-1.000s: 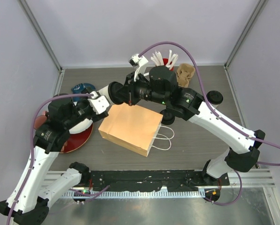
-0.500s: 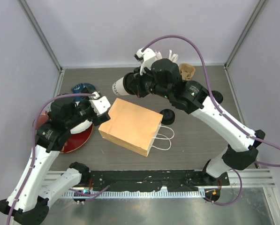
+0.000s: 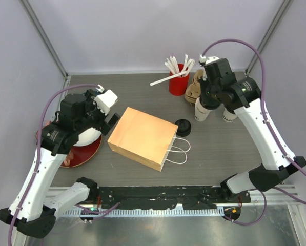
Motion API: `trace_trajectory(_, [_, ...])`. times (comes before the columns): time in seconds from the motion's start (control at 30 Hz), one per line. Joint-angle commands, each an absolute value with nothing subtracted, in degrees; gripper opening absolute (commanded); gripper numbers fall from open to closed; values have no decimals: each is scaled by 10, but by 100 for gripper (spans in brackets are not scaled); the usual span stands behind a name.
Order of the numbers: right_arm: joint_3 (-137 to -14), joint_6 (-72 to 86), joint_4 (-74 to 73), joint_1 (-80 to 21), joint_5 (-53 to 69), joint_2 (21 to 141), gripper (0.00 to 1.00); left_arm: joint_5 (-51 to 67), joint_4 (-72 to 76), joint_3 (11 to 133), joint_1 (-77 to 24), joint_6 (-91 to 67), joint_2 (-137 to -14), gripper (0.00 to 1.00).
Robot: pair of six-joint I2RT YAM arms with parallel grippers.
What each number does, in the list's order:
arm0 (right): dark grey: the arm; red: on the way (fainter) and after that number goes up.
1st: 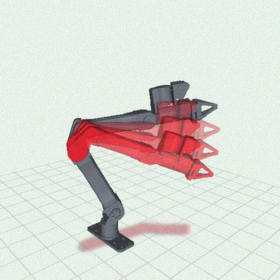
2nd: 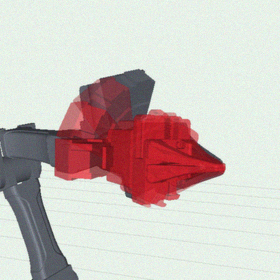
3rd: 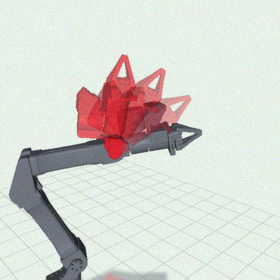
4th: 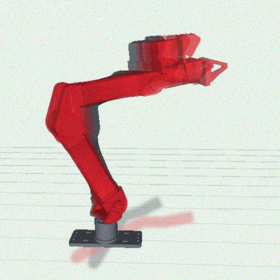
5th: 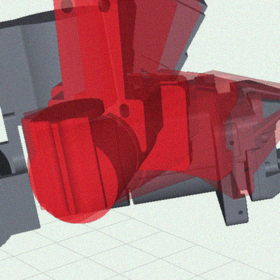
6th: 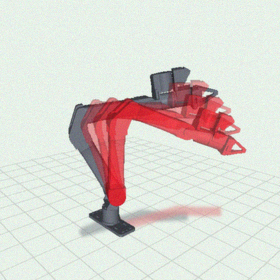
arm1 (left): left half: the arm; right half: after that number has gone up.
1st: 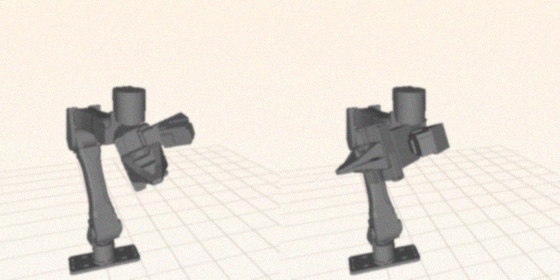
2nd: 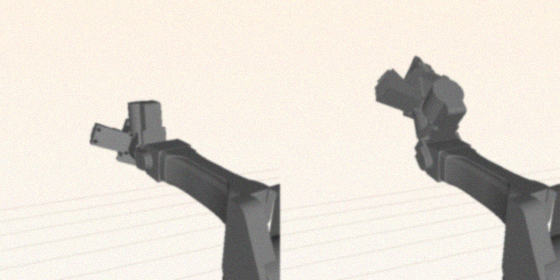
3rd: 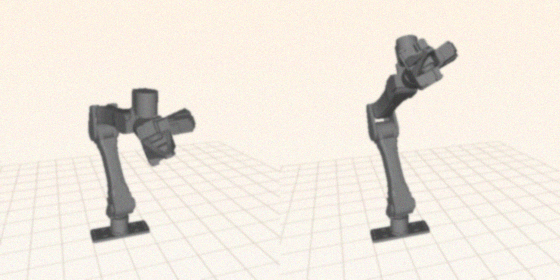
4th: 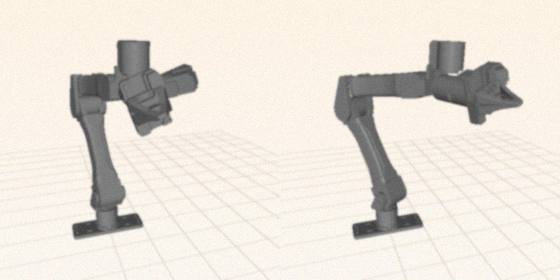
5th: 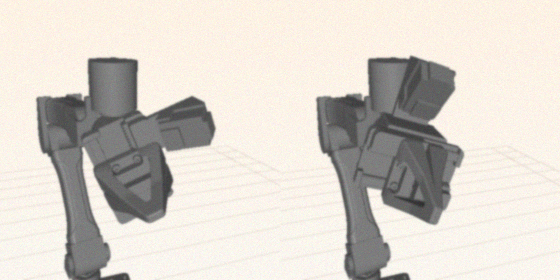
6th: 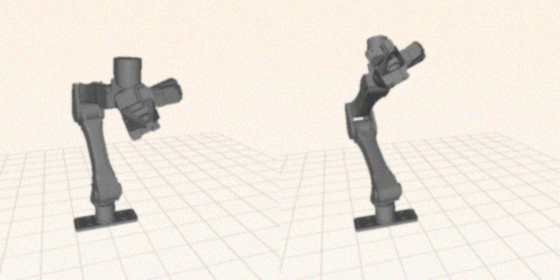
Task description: Pack the takeout coffee
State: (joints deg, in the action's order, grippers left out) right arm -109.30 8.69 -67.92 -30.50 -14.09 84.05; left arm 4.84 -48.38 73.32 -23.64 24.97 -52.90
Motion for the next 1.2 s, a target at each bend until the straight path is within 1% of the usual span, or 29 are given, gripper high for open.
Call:
trace_trajectory(0.0, [-996, 73, -730, -209, -200, 782, 1, 49, -549, 792, -237, 133, -548, 100])
trace_trajectory(0.07, [-953, 72, -702, -168, -171, 746, 1, 81, -577, 804, -238, 83, -554, 100])
trace_trajectory(0.1, [-910, 71, -675, -151, -166, 733, 1, 97, -584, 804, -238, 67, -555, 100])
trace_trajectory(0.13, [-891, 71, -665, -117, -165, 725, 1, 102, -587, 803, -239, 56, -556, 100])
trace_trajectory(0.23, [-815, 66, -632, -67, -164, 714, 1, 105, -599, 792, -238, 40, -561, 100])
trace_trajectory(0.3, [-755, 66, -590, -50, -141, 705, 1, 106, -599, 780, -239, 39, -562, 100])
trace_trajectory(0.4, [-701, 78, -550, -41, -128, 700, 1, 109, -599, 771, -242, 40, -564, 100])
trace_trajectory(0.5, [-669, 87, -523, -42, -120, 699, 1, 110, -595, 764, -243, 42, -563, 100])
trace_trajectory(0.8, [-593, 78, -435, -41, -148, 705, 1, 101, -584, 745, -243, 55, -566, 99])
trace_trajectory(1.07, [-578, 74, -422, -41, -143, 728, 1, 100, -586, 750, -243, 58, -570, 98])
trace_trajectory(1.17, [-584, 75, -427, -41, -149, 724, 17, 101, -586, 751, -243, 61, -570, 99])
